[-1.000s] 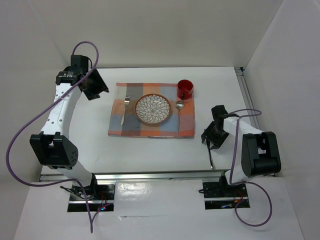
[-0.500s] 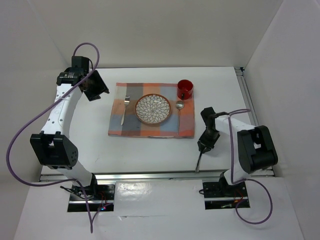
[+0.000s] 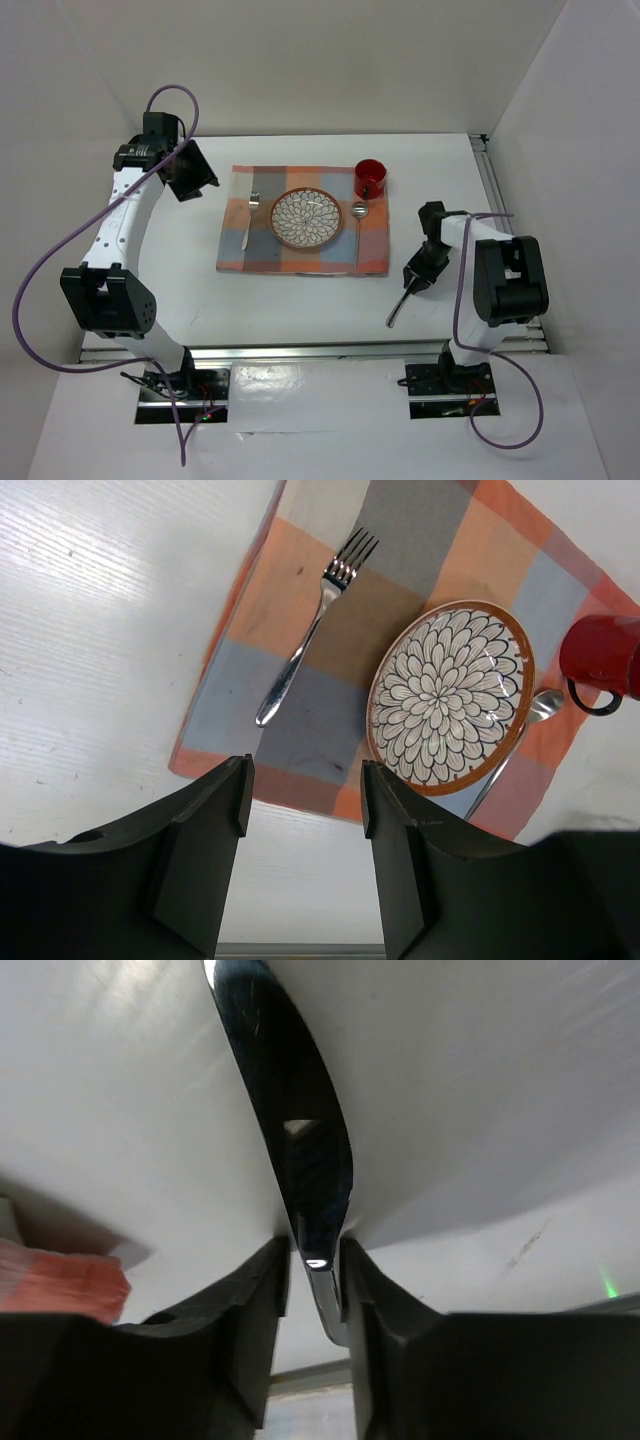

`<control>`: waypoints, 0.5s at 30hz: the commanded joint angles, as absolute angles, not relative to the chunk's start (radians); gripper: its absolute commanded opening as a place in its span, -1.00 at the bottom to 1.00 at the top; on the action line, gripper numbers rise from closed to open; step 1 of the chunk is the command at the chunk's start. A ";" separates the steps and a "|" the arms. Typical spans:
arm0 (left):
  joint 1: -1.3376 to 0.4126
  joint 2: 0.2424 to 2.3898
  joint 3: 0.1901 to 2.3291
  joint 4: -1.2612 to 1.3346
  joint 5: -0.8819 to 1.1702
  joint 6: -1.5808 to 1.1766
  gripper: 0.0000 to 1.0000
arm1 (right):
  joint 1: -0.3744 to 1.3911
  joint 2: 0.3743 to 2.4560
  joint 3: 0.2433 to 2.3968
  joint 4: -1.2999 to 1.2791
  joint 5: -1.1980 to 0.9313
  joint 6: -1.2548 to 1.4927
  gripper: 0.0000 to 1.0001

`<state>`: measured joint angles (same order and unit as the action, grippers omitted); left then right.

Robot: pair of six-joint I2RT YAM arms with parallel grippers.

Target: Set the dinner table for one person

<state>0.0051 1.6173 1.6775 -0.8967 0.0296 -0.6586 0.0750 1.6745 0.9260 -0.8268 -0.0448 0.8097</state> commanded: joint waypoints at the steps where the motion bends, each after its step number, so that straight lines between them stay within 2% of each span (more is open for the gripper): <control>1: 0.006 1.600 1.695 -0.876 0.040 -0.650 0.27 | 0.061 1.665 0.907 -0.669 0.097 0.785 -0.19; 2: 0.006 1.600 1.695 -0.876 0.040 -0.650 0.27 | 0.061 1.652 0.897 -0.669 0.097 0.785 -0.06; 4: 0.006 1.600 1.695 -0.876 0.040 -0.650 0.27 | 0.061 1.632 0.868 -0.669 0.087 0.785 -0.01; 8: 0.006 1.600 1.695 -0.876 0.049 -0.650 0.27 | 0.061 1.569 0.804 -0.678 0.069 0.785 -0.01; 15: 0.006 1.600 1.695 -0.876 0.058 -0.650 0.27 | 0.169 1.565 0.736 -0.669 0.038 0.834 -0.01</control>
<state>0.0051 1.6173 1.6775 -0.8963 0.0360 -0.6586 0.1211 1.5242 0.7959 -0.7048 0.0143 0.8017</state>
